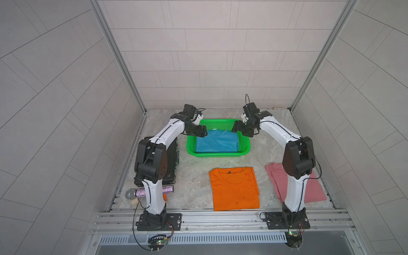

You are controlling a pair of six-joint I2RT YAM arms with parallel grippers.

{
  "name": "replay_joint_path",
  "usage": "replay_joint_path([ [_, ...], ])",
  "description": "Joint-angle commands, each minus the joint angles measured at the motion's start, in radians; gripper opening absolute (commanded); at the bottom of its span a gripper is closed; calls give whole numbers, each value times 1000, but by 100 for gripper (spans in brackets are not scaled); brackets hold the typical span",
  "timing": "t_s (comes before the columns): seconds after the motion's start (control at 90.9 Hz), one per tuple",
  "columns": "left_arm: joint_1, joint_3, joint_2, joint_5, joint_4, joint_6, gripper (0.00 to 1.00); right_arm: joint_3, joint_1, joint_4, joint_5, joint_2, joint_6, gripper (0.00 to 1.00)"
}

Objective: Put the folded t-shirts into the basket
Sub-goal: Adjust the T-shirt in the bin.

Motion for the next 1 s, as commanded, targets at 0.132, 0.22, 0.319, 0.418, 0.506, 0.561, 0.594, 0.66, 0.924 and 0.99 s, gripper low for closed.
replay_joint_path([
  [0.132,3,-24,49,-18,20,-31,73,27,5,7,-12,56,-7,71],
  [0.22,2,-32,72,-25,24,-28,73,18,4,8,2,65,-18,68],
  [0.319,3,-37,92,-33,27,-22,73,8,4,6,22,81,-35,60],
  [0.418,3,-42,111,-42,21,-16,72,2,4,4,31,97,-43,53],
  [0.506,3,-45,128,-47,9,-10,71,0,3,8,16,113,-50,50],
  [0.561,3,-49,136,-52,4,-8,71,-2,4,15,11,118,-49,50],
  [0.594,4,-49,140,-53,0,-5,70,0,3,15,10,121,-48,50],
  [0.66,3,-45,143,-56,-7,-1,68,4,2,13,9,116,-44,50],
  [0.924,-1,-27,166,-38,-37,4,68,89,20,-62,121,65,-66,40],
  [0.99,-1,-31,169,-37,-35,3,68,114,27,-82,145,41,-73,37],
])
